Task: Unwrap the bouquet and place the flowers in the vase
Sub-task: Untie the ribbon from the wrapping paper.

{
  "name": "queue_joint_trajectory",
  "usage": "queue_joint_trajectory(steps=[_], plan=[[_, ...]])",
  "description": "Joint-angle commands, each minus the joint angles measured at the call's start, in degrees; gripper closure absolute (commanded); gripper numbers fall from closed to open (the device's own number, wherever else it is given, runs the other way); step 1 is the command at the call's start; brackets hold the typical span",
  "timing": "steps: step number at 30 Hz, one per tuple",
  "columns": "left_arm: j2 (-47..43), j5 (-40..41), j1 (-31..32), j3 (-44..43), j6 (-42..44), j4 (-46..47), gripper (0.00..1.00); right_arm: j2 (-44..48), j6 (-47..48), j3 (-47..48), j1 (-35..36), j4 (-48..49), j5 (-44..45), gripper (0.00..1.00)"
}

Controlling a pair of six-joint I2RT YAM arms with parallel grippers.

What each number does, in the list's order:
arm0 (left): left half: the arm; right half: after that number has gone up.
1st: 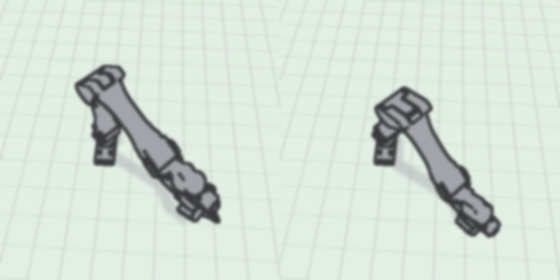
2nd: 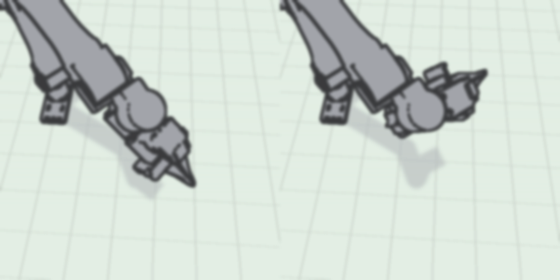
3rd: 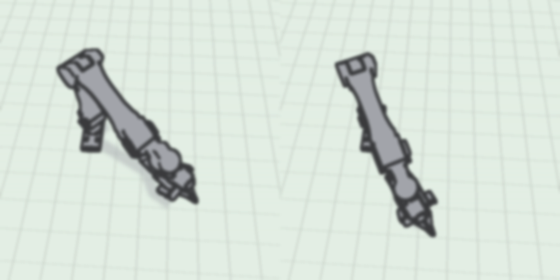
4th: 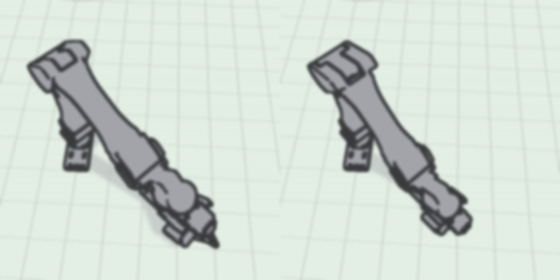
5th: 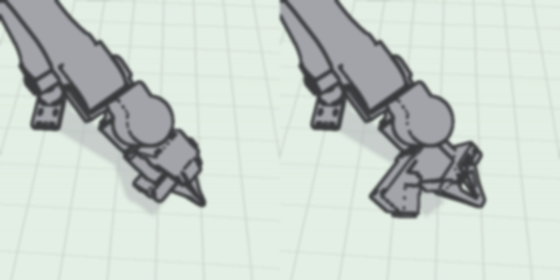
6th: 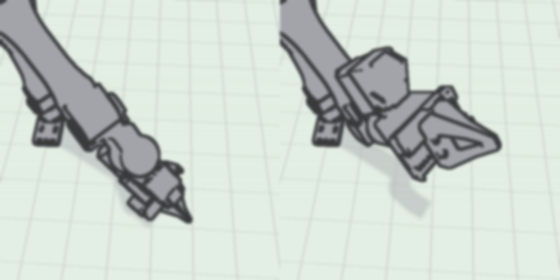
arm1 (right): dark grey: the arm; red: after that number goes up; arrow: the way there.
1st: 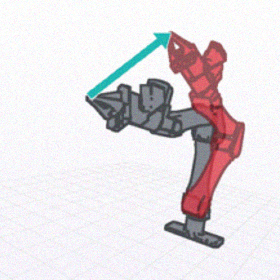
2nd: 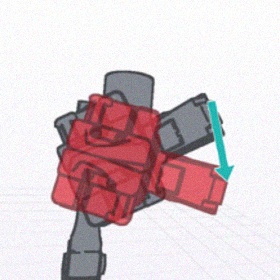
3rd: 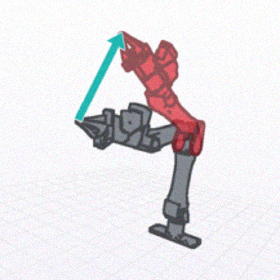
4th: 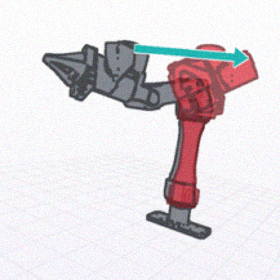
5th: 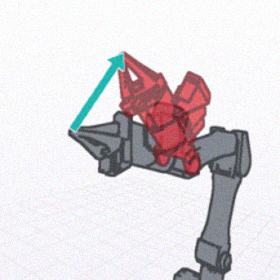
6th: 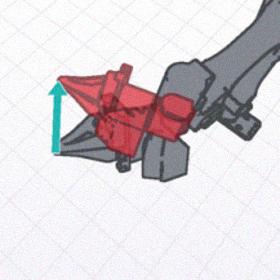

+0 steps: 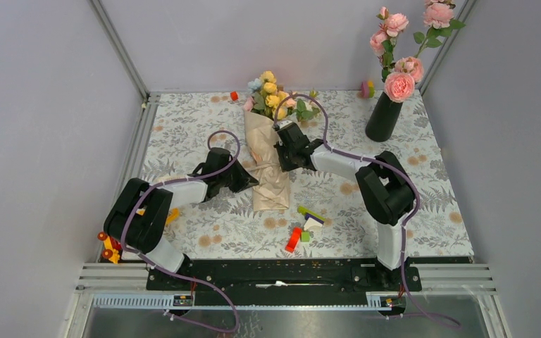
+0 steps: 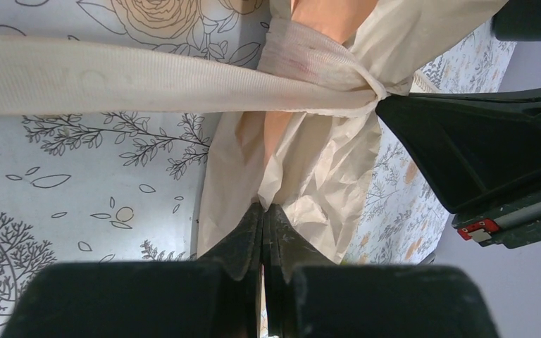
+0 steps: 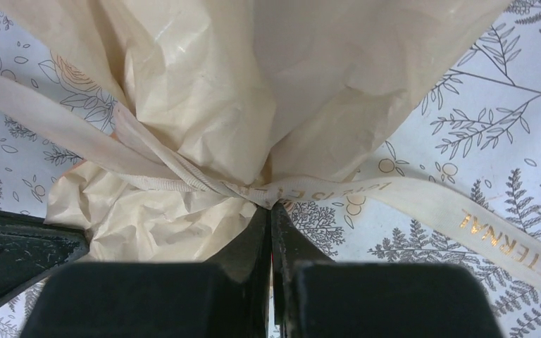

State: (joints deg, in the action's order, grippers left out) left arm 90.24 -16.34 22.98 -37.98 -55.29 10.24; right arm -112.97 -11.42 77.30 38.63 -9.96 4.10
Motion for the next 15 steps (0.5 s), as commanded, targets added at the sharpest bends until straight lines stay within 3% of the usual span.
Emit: queue_joint_trajectory(steps=[1, 15], plan=[[-0.1, 0.8, 0.2, 1.1, 1.2, 1.3, 1.0, 3.5, -4.0, -1.2, 0.3, 0.4, 4.1, 1.0], [-0.2, 2.2, 0.2, 2.2, 1.1, 1.6, 1.0, 5.7, -10.4, -4.4, 0.1, 0.0, 7.7, 1.0]])
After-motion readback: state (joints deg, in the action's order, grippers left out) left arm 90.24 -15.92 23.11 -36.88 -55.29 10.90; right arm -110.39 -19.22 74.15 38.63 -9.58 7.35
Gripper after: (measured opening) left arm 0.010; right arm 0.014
